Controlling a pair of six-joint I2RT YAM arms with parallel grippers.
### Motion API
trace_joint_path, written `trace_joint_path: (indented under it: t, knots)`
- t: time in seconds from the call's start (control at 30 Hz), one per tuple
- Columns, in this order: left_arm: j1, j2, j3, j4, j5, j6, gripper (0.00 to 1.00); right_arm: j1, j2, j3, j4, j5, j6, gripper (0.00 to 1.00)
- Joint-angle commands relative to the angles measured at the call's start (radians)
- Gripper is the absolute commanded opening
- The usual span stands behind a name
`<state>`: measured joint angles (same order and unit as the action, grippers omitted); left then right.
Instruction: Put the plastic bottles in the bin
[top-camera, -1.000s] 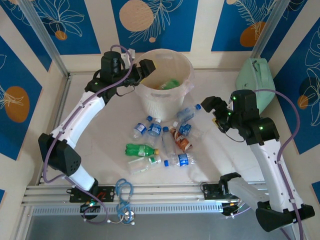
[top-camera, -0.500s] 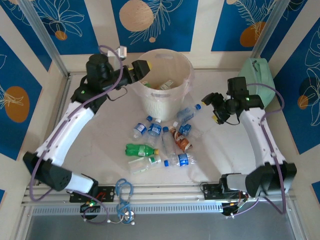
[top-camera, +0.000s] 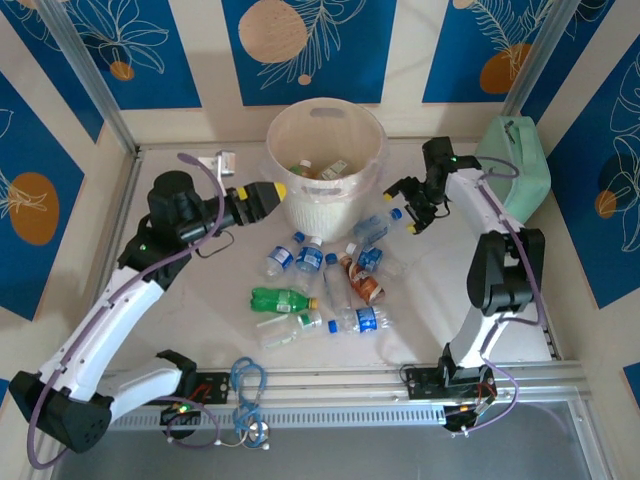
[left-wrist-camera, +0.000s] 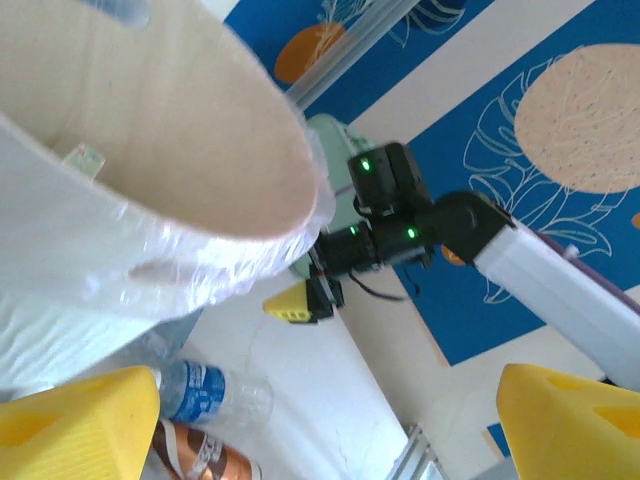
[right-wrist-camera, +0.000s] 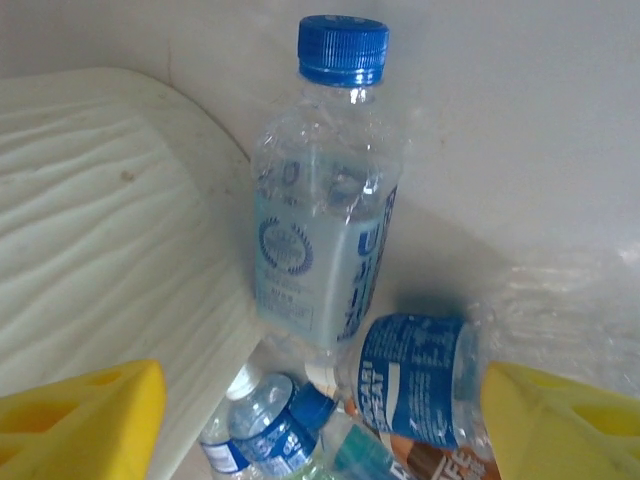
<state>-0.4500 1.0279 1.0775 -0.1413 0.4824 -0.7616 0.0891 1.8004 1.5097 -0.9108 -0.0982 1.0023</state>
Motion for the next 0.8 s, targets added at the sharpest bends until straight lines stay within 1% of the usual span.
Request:
trace_joint_path:
  t: [0.0,0.17,0.43,0.6,0.77]
  knots:
    - [-0.006,-0.049,-0.051,0.040,0.043,-0.032,0.87,0.013,0.067,0.043,-0.005,-0.021,0.040,0.85]
    - [-0.006,-0.066,-0.074,0.024,0.044,-0.028,0.87,0.024,0.164,0.089,-0.014,-0.037,0.058,0.88]
    - [-0.006,-0.061,-0.105,0.070,0.065,-0.063,0.87,0.037,0.281,0.185,-0.057,-0.026,0.053,0.92]
    - [-0.005,-0.060,-0.125,0.083,0.064,-0.074,0.86,0.038,0.328,0.199,-0.068,-0.026,0.073,0.89]
    - [-0.006,-0.061,-0.116,0.071,0.060,-0.068,0.86,0.040,0.349,0.188,-0.050,-0.032,0.078,0.82]
